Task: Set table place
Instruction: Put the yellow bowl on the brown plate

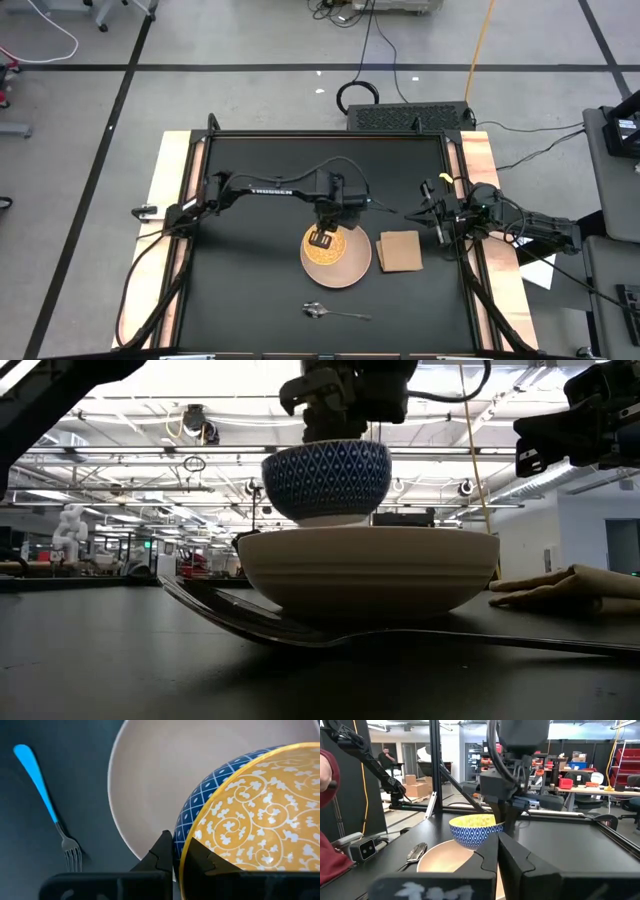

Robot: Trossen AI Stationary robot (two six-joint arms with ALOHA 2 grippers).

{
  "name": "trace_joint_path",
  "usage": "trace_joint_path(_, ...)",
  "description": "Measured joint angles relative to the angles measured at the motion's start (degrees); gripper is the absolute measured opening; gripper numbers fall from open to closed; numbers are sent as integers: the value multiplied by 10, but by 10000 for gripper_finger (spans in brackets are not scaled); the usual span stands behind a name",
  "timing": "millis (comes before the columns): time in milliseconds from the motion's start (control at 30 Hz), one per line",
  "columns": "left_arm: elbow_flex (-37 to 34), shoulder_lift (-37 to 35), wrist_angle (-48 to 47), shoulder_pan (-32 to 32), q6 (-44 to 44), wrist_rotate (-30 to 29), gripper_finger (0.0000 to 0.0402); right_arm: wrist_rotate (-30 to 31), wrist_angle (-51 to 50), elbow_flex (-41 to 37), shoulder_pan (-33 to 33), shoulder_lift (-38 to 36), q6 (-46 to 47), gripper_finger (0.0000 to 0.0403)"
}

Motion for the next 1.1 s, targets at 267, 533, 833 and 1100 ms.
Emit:
trace_joint_path(267,0,10,55,6,19,16,14,0,0,0,0,0,0,0)
trace_joint_path(533,-1,11,86,8,24,30,14,0,0,0,0,0,0,0)
trace_joint_path(833,-49,11,107,6,30,3,14,0,0,0,0,0,0,0)
trace_joint_path(1100,-78,10,139,10,34,5,14,0,0,0,0,0,0,0)
